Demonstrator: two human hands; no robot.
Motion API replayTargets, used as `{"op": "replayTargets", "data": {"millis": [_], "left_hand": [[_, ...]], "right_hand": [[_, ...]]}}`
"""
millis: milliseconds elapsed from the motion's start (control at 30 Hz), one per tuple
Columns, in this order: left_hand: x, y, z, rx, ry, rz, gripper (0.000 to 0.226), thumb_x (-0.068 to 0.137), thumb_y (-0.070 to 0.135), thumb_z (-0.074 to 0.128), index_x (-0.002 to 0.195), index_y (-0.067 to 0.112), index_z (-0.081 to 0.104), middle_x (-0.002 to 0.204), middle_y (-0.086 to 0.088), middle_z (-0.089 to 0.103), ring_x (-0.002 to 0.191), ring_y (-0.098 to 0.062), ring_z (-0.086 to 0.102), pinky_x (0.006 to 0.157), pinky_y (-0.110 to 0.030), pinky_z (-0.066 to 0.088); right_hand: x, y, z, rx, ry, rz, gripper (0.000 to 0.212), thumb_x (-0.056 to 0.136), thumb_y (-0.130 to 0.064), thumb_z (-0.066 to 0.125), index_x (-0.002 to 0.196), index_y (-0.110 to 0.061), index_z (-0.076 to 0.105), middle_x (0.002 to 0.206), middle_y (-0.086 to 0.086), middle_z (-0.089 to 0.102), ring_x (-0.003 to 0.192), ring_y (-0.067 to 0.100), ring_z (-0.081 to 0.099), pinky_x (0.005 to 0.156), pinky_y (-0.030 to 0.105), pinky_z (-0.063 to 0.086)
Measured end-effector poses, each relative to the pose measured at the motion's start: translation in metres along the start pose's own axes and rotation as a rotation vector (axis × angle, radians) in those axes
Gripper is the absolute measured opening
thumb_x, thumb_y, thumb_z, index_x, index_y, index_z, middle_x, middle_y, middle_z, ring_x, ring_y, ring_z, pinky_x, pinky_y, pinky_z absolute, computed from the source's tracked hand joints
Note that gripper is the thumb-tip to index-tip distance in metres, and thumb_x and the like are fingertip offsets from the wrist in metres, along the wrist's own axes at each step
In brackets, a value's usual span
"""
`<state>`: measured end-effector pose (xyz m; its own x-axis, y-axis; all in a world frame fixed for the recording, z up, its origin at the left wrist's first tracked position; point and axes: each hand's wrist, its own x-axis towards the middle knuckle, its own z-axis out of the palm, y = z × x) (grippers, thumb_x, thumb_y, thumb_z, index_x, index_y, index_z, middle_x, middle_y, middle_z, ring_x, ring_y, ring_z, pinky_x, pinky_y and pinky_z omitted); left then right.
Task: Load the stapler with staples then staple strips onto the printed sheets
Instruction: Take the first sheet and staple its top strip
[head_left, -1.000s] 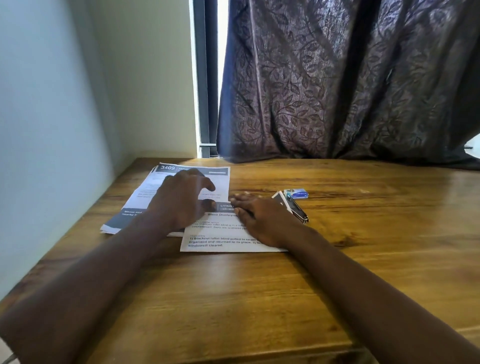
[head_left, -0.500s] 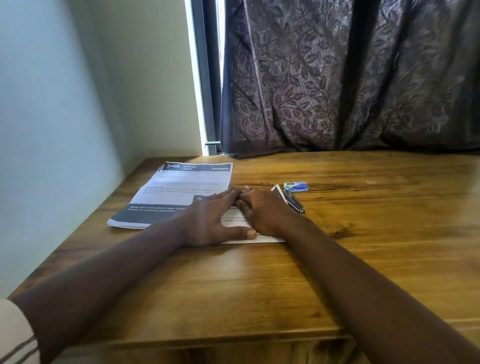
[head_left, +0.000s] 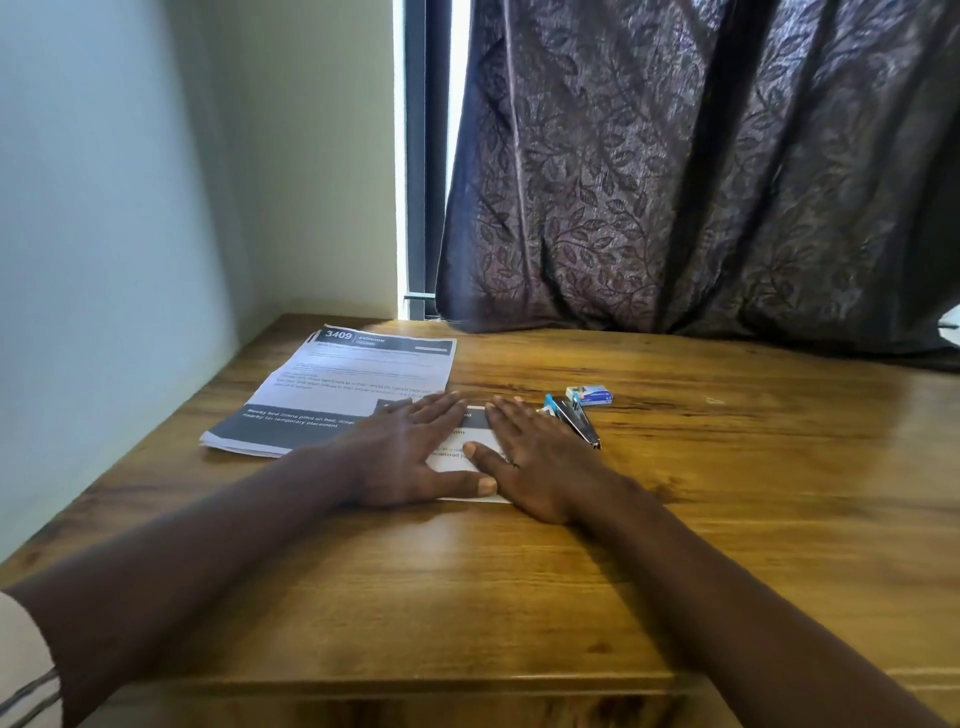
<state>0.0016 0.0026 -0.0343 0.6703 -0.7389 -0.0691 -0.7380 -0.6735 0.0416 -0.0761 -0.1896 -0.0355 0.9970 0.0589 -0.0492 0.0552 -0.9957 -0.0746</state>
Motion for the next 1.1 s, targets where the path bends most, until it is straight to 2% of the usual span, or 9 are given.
{"op": "replayTargets", "data": {"millis": [67,167,367,467,567,733,933,1033,1100], "left_hand": [[-0.006,0.001,-0.002,0.022,-0.021,-0.036,0.125,0.064,0.102,0.006,0.162,0.027,-0.011,0.171,0.007,-0.014,0.157,-0.007,-0.010,0.128,-0.042,-0.005],[-0.015,-0.003,-0.003,0.045,-0.042,-0.155,0.136,0.053,0.105,-0.006,0.162,0.024,-0.013,0.171,0.005,-0.015,0.157,-0.010,-0.014,0.124,-0.053,-0.016],[-0.028,-0.014,0.004,0.008,0.031,-0.368,0.130,0.060,0.101,-0.007,0.163,0.021,-0.005,0.172,0.002,-0.008,0.158,-0.013,-0.013,0.119,-0.064,-0.019],[-0.026,-0.012,0.004,0.013,0.029,-0.365,0.128,0.060,0.098,-0.011,0.164,0.023,-0.003,0.172,0.002,-0.007,0.158,-0.014,-0.012,0.119,-0.066,-0.018],[-0.028,-0.010,0.002,0.024,0.018,-0.360,0.127,0.060,0.097,-0.013,0.163,0.023,-0.004,0.172,0.001,-0.008,0.158,-0.016,-0.011,0.119,-0.068,-0.016],[-0.034,-0.005,-0.002,0.018,0.025,-0.349,0.105,0.083,0.089,0.006,0.164,0.023,-0.004,0.173,-0.001,-0.008,0.159,-0.017,-0.011,0.120,-0.067,-0.013],[-0.030,-0.006,0.003,-0.037,0.097,-0.342,0.101,0.086,0.087,0.015,0.164,0.025,0.001,0.173,-0.001,-0.004,0.159,-0.018,-0.007,0.122,-0.066,-0.010],[-0.031,-0.009,0.004,-0.087,0.230,-0.321,0.097,0.088,0.085,0.026,0.163,0.029,0.001,0.173,-0.002,0.000,0.159,-0.020,0.000,0.124,-0.064,-0.005],[-0.031,-0.012,0.003,-0.181,0.394,-0.246,0.095,0.089,0.079,0.039,0.162,0.031,0.001,0.173,-0.002,0.003,0.159,-0.023,0.008,0.125,-0.061,0.008]], "right_hand": [[0.001,0.000,0.001,0.000,-0.002,-0.003,0.078,0.100,-0.068,0.011,0.162,-0.023,-0.004,0.170,-0.002,-0.008,0.156,0.016,-0.007,0.126,0.039,-0.001],[0.001,0.001,0.002,-0.005,-0.001,-0.003,0.078,0.100,-0.068,0.011,0.162,-0.023,-0.004,0.170,-0.003,-0.007,0.156,0.015,-0.006,0.127,0.039,0.000],[-0.003,0.002,0.001,0.049,0.043,-0.002,0.079,0.099,-0.069,0.015,0.162,-0.024,0.001,0.171,-0.005,-0.002,0.156,0.013,-0.001,0.127,0.038,0.002],[-0.006,-0.001,-0.002,0.075,0.115,0.017,0.078,0.099,-0.068,0.026,0.161,-0.022,0.017,0.169,-0.003,0.017,0.154,0.018,0.016,0.124,0.039,0.014],[0.005,-0.010,-0.009,-0.048,0.218,0.061,0.077,0.094,-0.074,0.032,0.148,-0.019,0.042,0.150,0.005,0.040,0.136,0.024,0.037,0.114,0.046,0.034],[0.034,-0.024,-0.016,-0.080,0.236,0.134,0.073,0.094,-0.072,0.032,0.140,-0.016,0.043,0.142,0.012,0.043,0.130,0.028,0.038,0.104,0.048,0.038],[0.035,-0.025,-0.008,-0.065,0.359,0.109,0.058,0.097,-0.065,0.035,0.124,-0.017,0.054,0.127,0.007,0.053,0.119,0.024,0.044,0.100,0.046,0.039],[0.028,-0.026,-0.010,-0.029,0.473,0.039,0.042,0.100,-0.058,0.037,0.113,-0.020,0.053,0.112,0.002,0.061,0.102,0.019,0.051,0.097,0.042,0.040],[0.021,-0.028,-0.011,0.048,0.517,0.000,0.035,0.102,-0.055,0.041,0.109,-0.022,0.049,0.098,-0.002,0.061,0.090,0.017,0.050,0.092,0.040,0.042]]}}
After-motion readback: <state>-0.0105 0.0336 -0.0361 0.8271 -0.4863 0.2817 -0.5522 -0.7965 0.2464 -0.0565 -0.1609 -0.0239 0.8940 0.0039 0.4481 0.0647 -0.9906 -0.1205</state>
